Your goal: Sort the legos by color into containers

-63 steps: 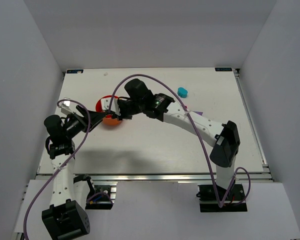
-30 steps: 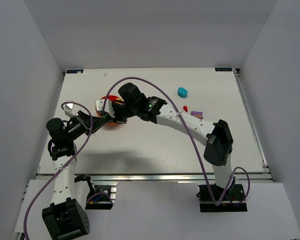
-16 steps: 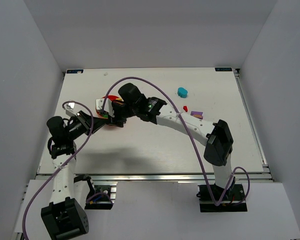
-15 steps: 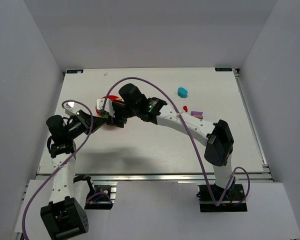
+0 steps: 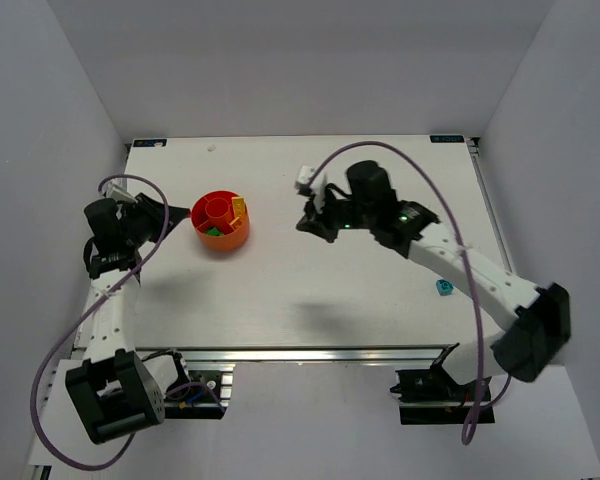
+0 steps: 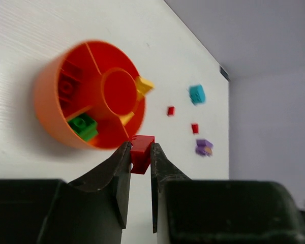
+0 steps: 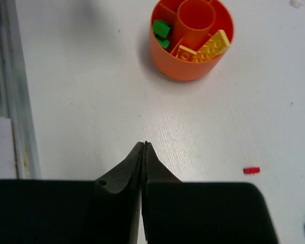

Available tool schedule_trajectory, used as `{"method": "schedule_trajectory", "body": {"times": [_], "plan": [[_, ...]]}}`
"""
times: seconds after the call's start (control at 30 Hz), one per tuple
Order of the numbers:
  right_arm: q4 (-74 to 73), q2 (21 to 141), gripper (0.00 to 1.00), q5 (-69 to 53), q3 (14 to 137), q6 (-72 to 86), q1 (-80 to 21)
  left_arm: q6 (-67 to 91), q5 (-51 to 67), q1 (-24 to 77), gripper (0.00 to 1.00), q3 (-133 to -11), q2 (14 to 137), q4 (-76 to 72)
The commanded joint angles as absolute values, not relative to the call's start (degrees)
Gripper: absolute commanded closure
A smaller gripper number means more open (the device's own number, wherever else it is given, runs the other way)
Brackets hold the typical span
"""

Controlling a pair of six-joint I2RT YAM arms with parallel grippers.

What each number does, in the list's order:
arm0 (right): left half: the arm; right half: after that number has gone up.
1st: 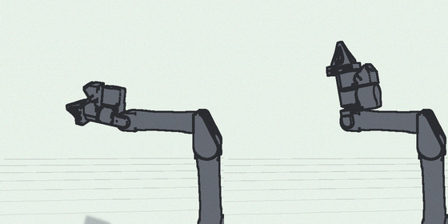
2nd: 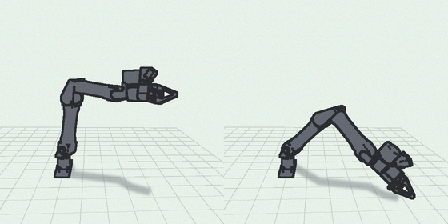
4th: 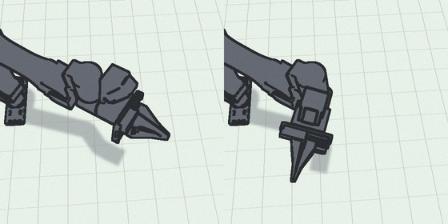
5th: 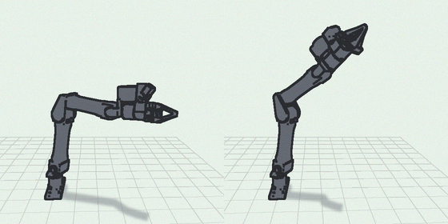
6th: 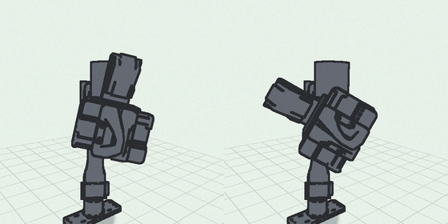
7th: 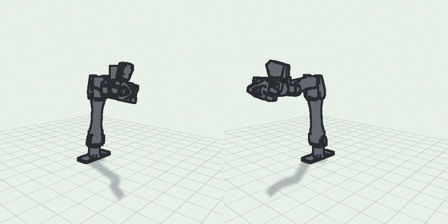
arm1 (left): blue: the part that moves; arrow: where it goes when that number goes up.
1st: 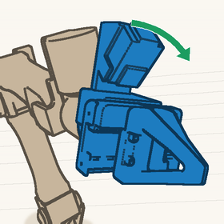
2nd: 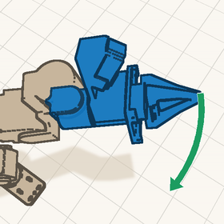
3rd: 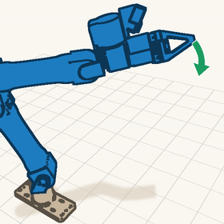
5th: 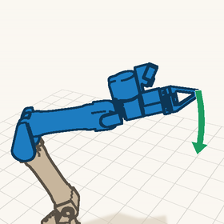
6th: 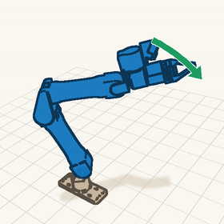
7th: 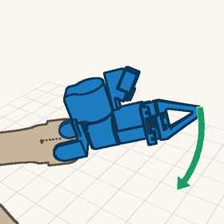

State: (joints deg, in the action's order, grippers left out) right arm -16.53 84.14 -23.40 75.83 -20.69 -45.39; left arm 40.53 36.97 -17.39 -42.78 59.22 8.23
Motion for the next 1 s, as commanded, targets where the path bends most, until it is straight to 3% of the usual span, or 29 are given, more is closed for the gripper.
{"method": "schedule_trajectory", "body": {"times": [0.0, 0.23, 0.57, 0.97], "plan": [[-13.8, 74.8, 1.00, -30.1, 71.6, -11.6, -40.6, 35.6, 27.9, -17.1, 1.00, -47.5, 63.1, 9.8], [-8.4, 60.9, 1.00, -33.5, 58.9, -10.2, -32.6, 33.5, 25.7, -17.1, 1.00, -55.0, 73.9, 10.4], [-4.1, 57.5, 0.95, -37.7, 52.4, -9.8, -23.7, 33.4, 28.0, -13.0, 1.00, -58.4, 83.1, 8.4], [-2.9, 56.2, 0.92, -41.7, 49.8, -8.7, -18.7, 28.7, 16.8, -7.4, 1.00, -65.4, 89.5, 15.4]]}}
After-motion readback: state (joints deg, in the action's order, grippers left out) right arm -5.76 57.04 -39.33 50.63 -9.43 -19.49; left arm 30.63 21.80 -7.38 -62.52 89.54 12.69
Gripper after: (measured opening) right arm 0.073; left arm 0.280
